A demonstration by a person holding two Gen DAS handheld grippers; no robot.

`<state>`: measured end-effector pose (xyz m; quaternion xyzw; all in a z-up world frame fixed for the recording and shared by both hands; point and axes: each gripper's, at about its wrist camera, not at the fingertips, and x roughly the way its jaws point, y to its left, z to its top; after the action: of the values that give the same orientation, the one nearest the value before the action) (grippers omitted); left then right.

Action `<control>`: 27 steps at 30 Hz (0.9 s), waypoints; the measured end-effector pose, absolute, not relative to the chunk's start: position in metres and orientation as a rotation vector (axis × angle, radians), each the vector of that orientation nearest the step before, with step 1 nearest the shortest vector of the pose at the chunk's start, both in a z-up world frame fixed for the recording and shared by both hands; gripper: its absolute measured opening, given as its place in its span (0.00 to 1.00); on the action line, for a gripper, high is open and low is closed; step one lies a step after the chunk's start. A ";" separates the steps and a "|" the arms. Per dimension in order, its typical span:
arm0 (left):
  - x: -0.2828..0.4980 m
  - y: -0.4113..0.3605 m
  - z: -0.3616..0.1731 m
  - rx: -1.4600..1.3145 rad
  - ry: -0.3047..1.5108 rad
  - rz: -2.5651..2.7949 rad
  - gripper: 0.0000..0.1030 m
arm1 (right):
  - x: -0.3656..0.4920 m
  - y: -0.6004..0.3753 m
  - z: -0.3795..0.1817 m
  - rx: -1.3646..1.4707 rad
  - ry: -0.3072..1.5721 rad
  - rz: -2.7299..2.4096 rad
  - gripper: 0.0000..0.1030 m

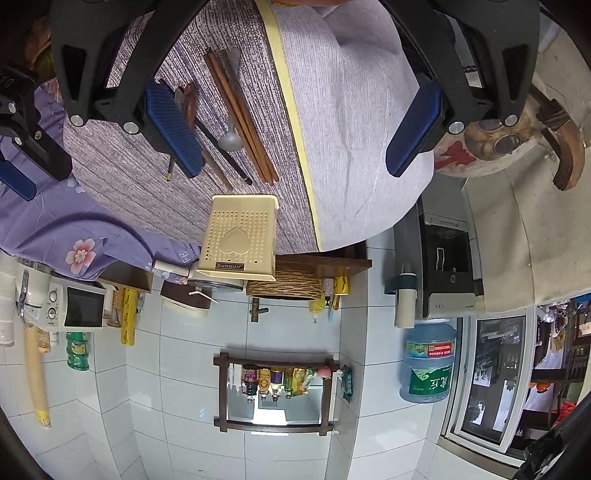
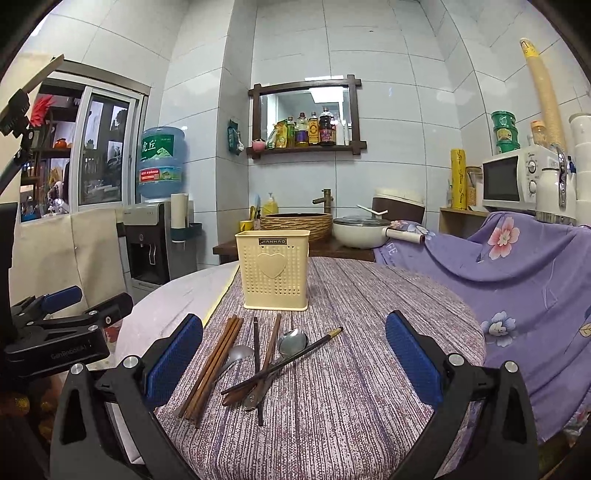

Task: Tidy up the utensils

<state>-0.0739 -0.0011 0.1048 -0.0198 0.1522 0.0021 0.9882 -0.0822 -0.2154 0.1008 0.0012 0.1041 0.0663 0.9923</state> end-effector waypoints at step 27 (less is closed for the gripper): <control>-0.074 0.001 0.110 -0.053 0.285 0.011 0.95 | -0.084 -0.218 0.102 0.008 0.203 0.131 0.94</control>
<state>-0.0742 0.0010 0.1095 -0.0263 0.1420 0.0054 0.9895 -0.0836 -0.2176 0.1022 0.0038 0.1014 0.0651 0.9927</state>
